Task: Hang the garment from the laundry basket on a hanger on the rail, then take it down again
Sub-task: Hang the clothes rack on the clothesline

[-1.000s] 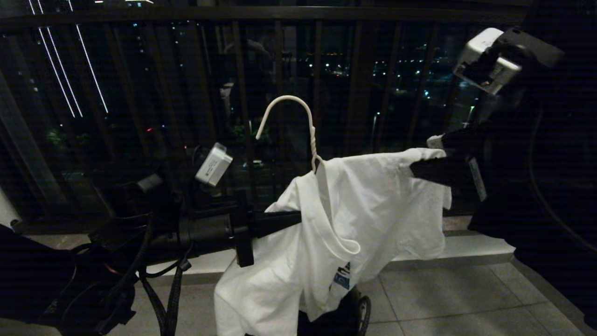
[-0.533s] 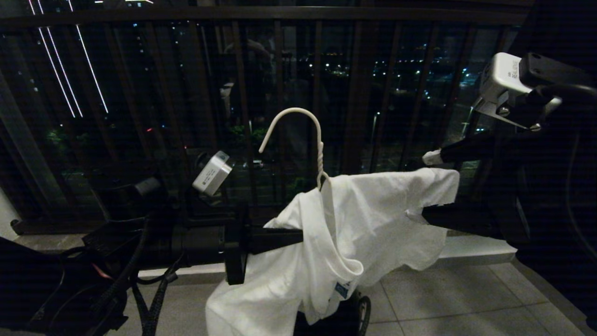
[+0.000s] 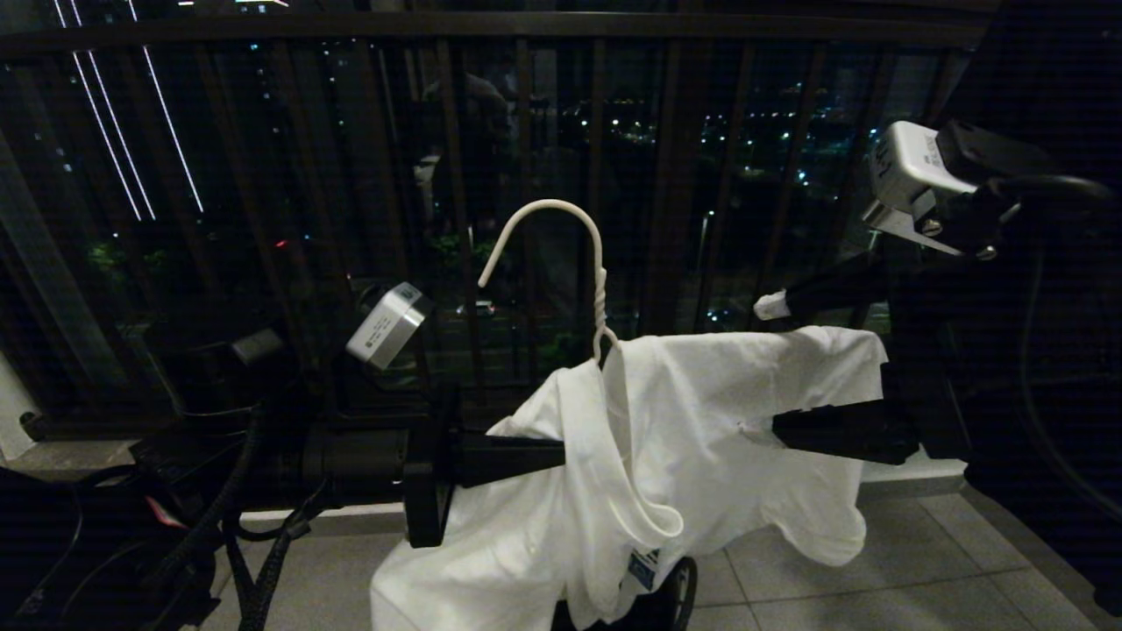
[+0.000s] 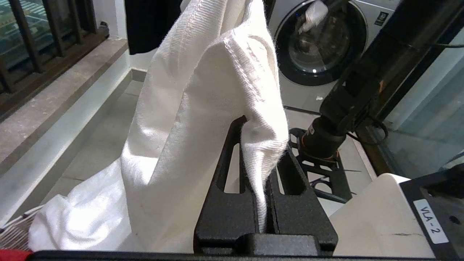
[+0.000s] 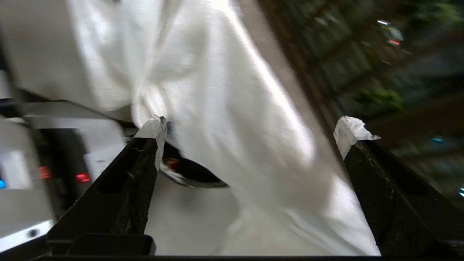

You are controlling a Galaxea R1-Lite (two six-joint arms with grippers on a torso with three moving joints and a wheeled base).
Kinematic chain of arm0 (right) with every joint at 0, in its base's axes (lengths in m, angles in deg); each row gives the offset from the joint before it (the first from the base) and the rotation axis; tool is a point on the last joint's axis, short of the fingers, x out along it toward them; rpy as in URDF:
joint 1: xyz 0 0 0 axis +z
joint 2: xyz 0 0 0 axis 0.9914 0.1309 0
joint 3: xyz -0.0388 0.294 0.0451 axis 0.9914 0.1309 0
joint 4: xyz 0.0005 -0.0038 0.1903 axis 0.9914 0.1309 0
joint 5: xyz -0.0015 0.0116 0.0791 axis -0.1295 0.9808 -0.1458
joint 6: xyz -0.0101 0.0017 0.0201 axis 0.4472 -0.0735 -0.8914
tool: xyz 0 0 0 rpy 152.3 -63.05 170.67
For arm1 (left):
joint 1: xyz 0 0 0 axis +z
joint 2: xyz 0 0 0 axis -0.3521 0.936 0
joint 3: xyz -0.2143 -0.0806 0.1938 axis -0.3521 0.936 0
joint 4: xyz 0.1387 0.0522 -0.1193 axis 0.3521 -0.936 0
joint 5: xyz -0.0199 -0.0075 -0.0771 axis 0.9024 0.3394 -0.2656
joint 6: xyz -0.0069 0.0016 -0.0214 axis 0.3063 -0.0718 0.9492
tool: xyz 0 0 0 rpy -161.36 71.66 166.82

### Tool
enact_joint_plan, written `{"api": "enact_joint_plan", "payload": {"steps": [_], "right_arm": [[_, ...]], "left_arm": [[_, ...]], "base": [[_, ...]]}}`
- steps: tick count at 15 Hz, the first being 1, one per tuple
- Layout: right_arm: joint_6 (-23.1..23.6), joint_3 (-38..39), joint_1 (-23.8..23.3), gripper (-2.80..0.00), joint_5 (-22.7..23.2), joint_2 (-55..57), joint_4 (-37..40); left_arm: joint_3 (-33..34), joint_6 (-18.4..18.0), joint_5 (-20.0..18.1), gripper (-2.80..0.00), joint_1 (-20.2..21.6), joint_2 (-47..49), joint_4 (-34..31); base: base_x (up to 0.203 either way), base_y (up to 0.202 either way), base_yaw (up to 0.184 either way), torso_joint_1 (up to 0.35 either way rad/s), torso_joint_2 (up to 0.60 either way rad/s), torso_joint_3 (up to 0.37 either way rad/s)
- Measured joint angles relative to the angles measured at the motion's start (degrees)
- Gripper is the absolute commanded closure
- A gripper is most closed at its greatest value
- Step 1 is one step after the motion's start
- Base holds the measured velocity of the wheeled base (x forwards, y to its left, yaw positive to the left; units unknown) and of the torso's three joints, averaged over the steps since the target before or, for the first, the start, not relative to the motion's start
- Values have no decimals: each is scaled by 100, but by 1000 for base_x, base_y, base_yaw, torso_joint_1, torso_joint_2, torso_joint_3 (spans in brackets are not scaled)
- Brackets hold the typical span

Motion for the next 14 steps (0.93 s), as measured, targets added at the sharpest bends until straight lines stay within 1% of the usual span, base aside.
{"api": "enact_joint_plan", "payload": {"steps": [2,5,9,14], "right_arm": [[62,-40,-5,-280,233,132,-34],[146,-189,-11,-280,494,346,-55],[135,-284,-40,-280,774,595,-66],[107,-293,-46,-280,970,832,-223]], "left_arm": [[41,-2,-19,0,-10,-25,5],[72,5,-364,0,-13,-91,9],[49,11,-361,0,-5,-127,24],[41,5,-338,0,4,-135,74]], "base": [[0,0,0,0,0,0],[0,0,0,0,0,0],[0,0,0,0,0,0],[0,0,0,0,0,0]]}}
